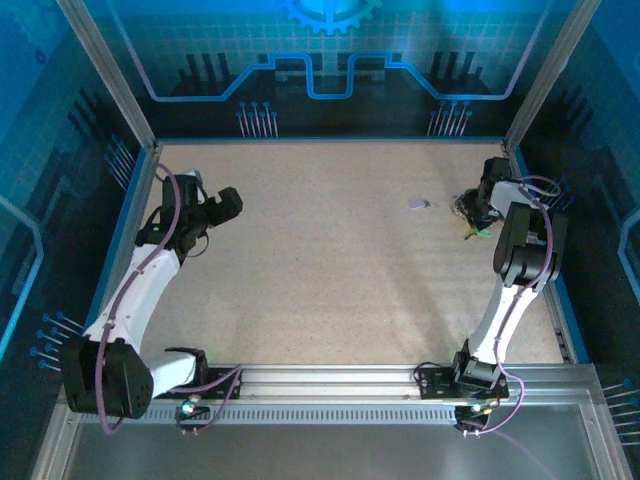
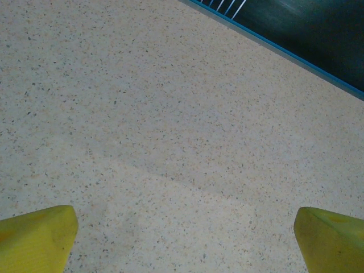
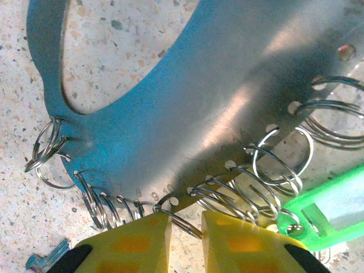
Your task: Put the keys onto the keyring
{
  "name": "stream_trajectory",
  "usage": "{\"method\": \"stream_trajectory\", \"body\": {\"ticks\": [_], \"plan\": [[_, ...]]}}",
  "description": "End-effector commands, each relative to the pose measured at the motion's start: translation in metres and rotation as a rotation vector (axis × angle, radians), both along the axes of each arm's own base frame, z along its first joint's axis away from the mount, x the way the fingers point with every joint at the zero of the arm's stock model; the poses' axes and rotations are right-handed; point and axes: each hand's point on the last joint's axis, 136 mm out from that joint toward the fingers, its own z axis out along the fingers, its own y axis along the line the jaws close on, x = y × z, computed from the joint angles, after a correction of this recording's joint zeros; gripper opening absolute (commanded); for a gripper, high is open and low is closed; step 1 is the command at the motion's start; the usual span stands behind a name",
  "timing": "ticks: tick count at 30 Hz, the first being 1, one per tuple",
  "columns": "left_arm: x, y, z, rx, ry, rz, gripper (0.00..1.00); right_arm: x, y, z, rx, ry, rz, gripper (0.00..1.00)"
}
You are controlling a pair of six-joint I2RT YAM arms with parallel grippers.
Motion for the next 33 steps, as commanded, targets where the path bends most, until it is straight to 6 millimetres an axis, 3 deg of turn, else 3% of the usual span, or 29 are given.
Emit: {"method": "stream_trajectory", "body": {"ticks": [1,14,27,33], "plan": [[-0.001,-0.005,-0.001,-0.020,0.013,-0.011,0.99,0.013,0.003,0.001,-0.021,-0.023,0.041,0.25],[0.001,-0.007,-0.002,-0.034,0.013,-0.015,0.99,0.033,0.013,0.015,-0.051,-0.111,0.232,0.27],[0.003,-0.009,-0.008,-0.054,0.030,-0.009,0.99,0.033,0.009,0.044,-0.089,-0.167,0.359,0.28],[0.003,-0.010,-0.008,-0.064,0.035,-0.008,0.99,0.032,0.009,0.039,-0.098,-0.142,0.398,0.27]]}}
